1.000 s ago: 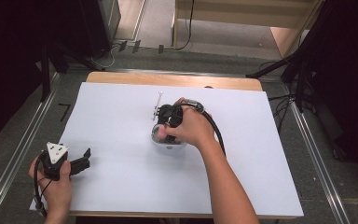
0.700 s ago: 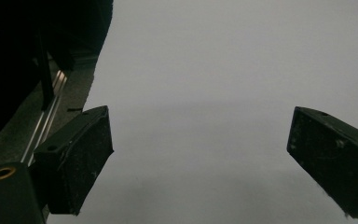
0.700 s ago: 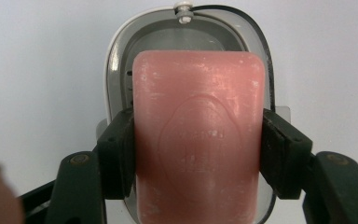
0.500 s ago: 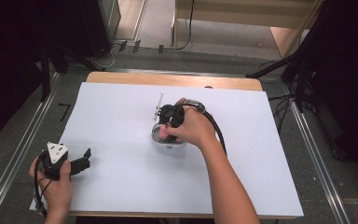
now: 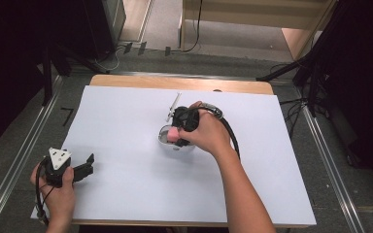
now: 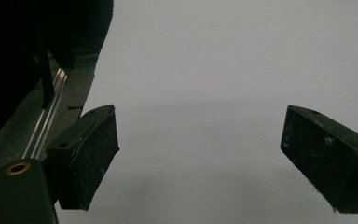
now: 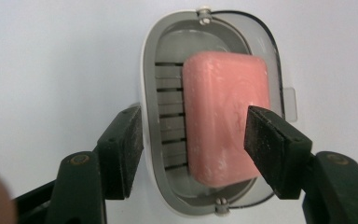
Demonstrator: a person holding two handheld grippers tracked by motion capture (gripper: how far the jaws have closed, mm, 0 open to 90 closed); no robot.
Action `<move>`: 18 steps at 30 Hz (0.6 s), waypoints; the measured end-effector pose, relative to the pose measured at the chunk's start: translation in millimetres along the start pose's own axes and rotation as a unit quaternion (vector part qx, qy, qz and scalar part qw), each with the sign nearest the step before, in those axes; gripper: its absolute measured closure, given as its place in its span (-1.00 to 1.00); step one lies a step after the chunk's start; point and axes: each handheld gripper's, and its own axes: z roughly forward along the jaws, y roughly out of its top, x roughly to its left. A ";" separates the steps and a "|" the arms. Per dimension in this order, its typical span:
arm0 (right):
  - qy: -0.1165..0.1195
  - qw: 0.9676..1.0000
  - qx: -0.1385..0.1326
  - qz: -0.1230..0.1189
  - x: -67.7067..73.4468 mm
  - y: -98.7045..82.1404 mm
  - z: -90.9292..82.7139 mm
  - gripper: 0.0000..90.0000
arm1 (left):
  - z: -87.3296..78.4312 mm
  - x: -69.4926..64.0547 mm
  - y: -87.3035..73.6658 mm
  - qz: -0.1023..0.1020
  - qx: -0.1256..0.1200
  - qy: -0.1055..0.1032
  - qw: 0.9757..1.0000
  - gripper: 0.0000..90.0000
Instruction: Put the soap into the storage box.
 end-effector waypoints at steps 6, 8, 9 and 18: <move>-0.011 1.000 -0.010 0.020 0.4 -15.3 -5.0 -0.27 | 0.2 -0.2 -0.1 0.000 0.000 0.000 1.000 -0.74; -0.005 1.000 -0.019 0.023 -0.1 -21.3 -6.1 -0.29 | 0.1 -0.1 0.0 0.000 0.000 0.000 1.000 -0.74; 0.000 0.999 -0.023 0.025 0.1 -24.2 -6.7 -0.29 | 0.1 -0.1 0.1 0.000 0.001 0.000 1.000 -0.74; -0.004 0.999 -0.016 0.050 3.4 -51.8 -8.3 -0.61 | 0.5 -0.5 0.1 0.003 0.002 0.000 1.000 -0.74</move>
